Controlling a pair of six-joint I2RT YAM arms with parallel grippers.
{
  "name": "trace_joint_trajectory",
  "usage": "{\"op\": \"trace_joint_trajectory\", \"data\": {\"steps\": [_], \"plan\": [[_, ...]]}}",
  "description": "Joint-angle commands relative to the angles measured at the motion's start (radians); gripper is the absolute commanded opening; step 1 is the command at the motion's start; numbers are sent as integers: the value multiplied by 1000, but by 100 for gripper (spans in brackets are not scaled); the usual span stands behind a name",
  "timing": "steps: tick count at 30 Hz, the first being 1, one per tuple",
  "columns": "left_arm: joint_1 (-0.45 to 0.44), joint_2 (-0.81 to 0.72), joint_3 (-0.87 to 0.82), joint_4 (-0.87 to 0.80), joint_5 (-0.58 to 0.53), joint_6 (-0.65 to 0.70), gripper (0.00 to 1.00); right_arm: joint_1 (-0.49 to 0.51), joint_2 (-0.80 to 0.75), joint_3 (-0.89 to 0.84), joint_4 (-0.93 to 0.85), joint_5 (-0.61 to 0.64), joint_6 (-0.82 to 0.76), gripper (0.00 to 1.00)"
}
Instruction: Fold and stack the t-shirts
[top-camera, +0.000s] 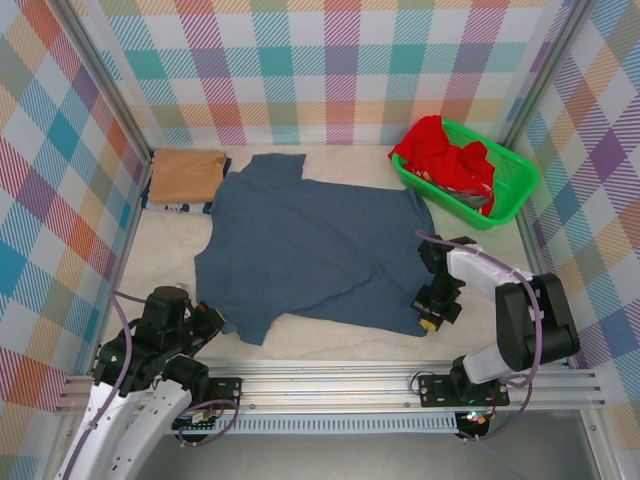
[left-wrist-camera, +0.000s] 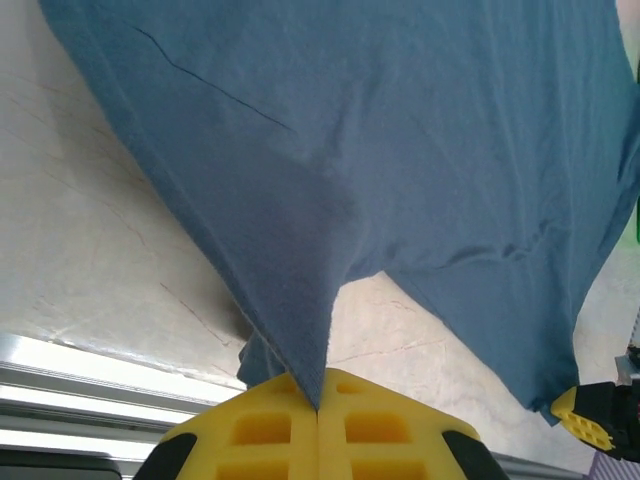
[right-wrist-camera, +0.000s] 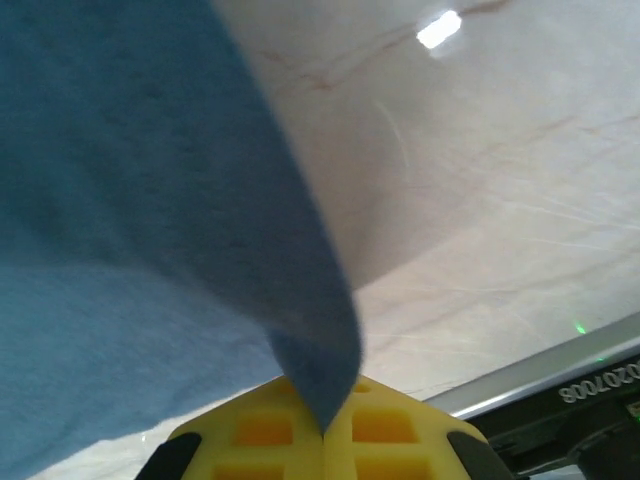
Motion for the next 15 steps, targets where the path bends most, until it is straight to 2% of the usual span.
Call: {"op": "trace_joint_trajectory", "data": {"steps": [1,7,10,15], "plan": [[-10,-6,47,-105,-91,25,0,52,44,48,23,-56,2,0],[-10,9,102,-206,-175,50,0,84,-39,27,-20,-16,30,0],[-10,9,147,-262,-242,60,0,89,80,56,21,-77,-18,0],[-10,-28,158,-317,-303,-21,0,112,207,161,51,-52,-25,0]]}}
